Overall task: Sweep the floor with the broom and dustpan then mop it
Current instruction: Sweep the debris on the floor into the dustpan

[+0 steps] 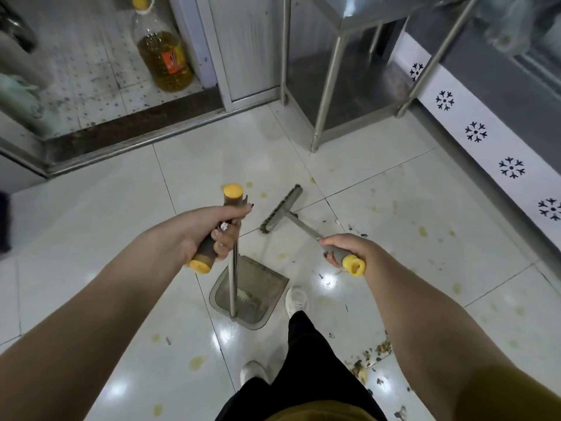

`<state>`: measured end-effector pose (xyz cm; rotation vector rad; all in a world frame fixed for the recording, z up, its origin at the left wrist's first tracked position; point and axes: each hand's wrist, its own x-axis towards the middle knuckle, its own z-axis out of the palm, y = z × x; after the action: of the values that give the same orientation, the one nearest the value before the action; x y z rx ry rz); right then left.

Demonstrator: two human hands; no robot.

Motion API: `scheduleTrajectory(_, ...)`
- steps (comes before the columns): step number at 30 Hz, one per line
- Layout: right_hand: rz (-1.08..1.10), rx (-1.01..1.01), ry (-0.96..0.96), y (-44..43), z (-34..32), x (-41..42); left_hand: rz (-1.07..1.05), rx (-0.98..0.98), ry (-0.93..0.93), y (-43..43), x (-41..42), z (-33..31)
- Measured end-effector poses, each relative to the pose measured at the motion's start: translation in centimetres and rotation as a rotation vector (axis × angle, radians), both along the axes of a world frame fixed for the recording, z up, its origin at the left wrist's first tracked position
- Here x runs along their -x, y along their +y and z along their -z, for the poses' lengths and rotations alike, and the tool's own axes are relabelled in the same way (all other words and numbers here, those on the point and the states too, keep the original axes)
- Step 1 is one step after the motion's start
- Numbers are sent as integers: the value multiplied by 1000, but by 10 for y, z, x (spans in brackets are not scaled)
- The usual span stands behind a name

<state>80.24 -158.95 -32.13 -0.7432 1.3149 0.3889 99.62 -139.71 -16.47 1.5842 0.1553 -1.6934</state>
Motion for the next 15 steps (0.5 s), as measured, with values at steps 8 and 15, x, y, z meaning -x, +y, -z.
scheduleTrajectory(8, -91, 25, 93, -69, 20, -52, 10, -60, -26, -103, -27, 12)
scheduleTrajectory(15, 129, -49, 222, -93, 23, 0, 108, -85, -35, -154, -22, 15)
